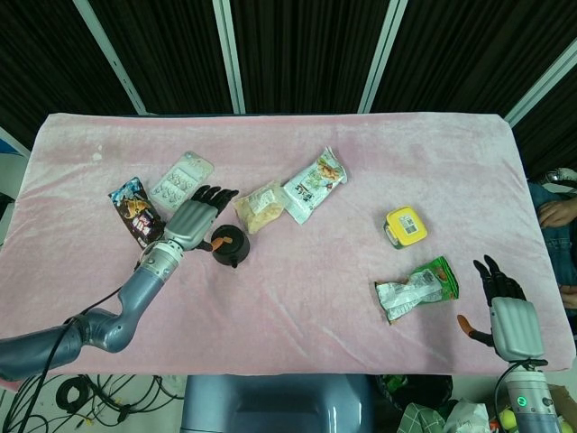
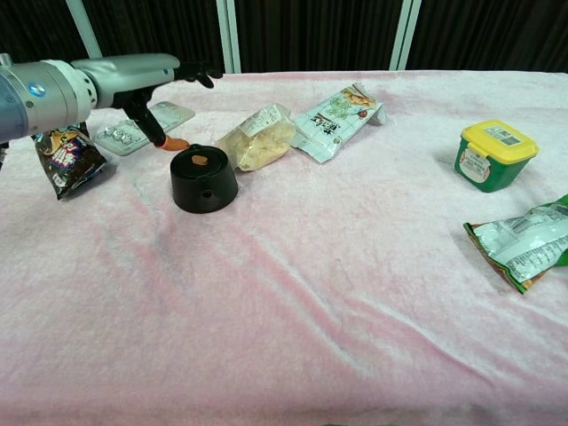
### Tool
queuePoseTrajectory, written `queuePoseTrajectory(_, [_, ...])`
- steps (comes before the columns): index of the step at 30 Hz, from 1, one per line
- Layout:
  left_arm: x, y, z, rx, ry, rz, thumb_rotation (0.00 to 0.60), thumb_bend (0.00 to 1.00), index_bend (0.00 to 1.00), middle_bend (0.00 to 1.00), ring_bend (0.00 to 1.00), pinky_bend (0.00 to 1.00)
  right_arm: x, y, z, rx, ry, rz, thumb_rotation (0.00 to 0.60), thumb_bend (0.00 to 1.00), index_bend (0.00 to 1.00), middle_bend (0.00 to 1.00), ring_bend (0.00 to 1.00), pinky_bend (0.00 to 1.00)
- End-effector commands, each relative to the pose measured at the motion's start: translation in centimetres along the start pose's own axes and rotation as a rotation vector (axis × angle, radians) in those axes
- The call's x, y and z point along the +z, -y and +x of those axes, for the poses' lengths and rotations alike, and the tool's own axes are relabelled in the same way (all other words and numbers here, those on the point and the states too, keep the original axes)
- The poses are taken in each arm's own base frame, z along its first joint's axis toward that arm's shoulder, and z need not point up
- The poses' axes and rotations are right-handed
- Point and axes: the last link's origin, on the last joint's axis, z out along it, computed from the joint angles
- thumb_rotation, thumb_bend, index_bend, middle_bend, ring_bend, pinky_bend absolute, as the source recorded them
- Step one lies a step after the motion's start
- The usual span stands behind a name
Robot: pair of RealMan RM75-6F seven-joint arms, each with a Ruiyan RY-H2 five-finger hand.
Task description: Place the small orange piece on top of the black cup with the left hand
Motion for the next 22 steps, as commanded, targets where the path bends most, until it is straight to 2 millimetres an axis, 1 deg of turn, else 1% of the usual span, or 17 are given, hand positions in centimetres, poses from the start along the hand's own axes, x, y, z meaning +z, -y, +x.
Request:
queuePoseTrajectory(1, [-2.8, 1.7, 2.6, -0.010, -0.070, 0.029, 0.600, 0.29, 0.03, 0.07, 0.00, 0.00, 0.0, 0.0, 0.0, 0.000, 0.000, -0.001, 0.600, 0.17, 0.05, 0.01, 0.14, 0.16])
queuePoseTrajectory(3, [-4.6, 2.7, 3.2, 0.021, -0.081, 0.052, 0.600, 0.29, 0.07, 0.07, 0.00, 0.00, 0.0, 0.0, 0.0, 0.000, 0.000, -0.003, 0.600, 0.17, 0.05, 0.01, 0.14, 0.16])
queuePoseTrajectory(6, [-7.9, 4.3, 3.8, 0.062, -0.083, 0.106, 0.600, 0.29, 0.11, 0.07, 0.00, 0.00, 0.0, 0.0, 0.0, -0.002, -0.001, -0.005, 0.600, 0.17, 0.05, 0.01, 0.14, 0.16])
queuePoseTrajectory(7, [-8.6, 4.6, 3.9, 0.067, -0.080, 0.118, 0.600, 0.29, 0.11, 0.07, 0.00, 0.00, 0.0, -0.1, 0.0, -0.002, -0.001, -0.006, 0.600, 0.17, 0.05, 0.01, 0.14, 0.16])
queuePoseTrajectory(11, [-13.9, 6.9, 3.9, 0.097, -0.042, 0.229, 0.600, 0.29, 0.13, 0.07, 0.00, 0.00, 0.0, -0.1, 0.0, -0.003, -0.004, -0.008, 0.600, 0.17, 0.05, 0.01, 0.14, 0.16])
queuePoseTrajectory(14, [-17.1, 8.1, 3.7, 0.101, -0.016, 0.293, 0.600, 0.29, 0.15, 0.07, 0.00, 0.00, 0.0, 0.0, 0.0, -0.005, -0.004, -0.007, 0.600, 0.17, 0.05, 0.01, 0.14, 0.16])
queuePoseTrajectory(15, [-17.4, 8.2, 3.6, 0.100, -0.015, 0.298, 0.600, 0.29, 0.16, 0.07, 0.00, 0.00, 0.0, 0.0, 0.0, -0.005, -0.005, -0.006, 0.600, 0.17, 0.05, 0.01, 0.14, 0.16])
queuePoseTrajectory(16, [-18.4, 8.6, 3.4, 0.092, -0.013, 0.313, 0.600, 0.29, 0.16, 0.07, 0.00, 0.00, 0.0, 0.0, 0.0, -0.005, -0.005, -0.005, 0.600, 0.17, 0.05, 0.01, 0.14, 0.16])
queuePoseTrajectory(17, [-18.8, 8.8, 3.3, 0.088, -0.014, 0.317, 0.600, 0.29, 0.17, 0.07, 0.00, 0.00, 0.0, 0.0, 0.0, -0.005, -0.005, -0.004, 0.600, 0.17, 0.05, 0.01, 0.14, 0.16])
queuePoseTrajectory(22, [-22.0, 9.5, 2.3, 0.062, -0.040, 0.288, 0.600, 0.29, 0.18, 0.09, 0.00, 0.00, -0.1, 0.1, 0.0, -0.002, -0.007, 0.001, 0.600, 0.17, 0.05, 0.01, 0.14, 0.16])
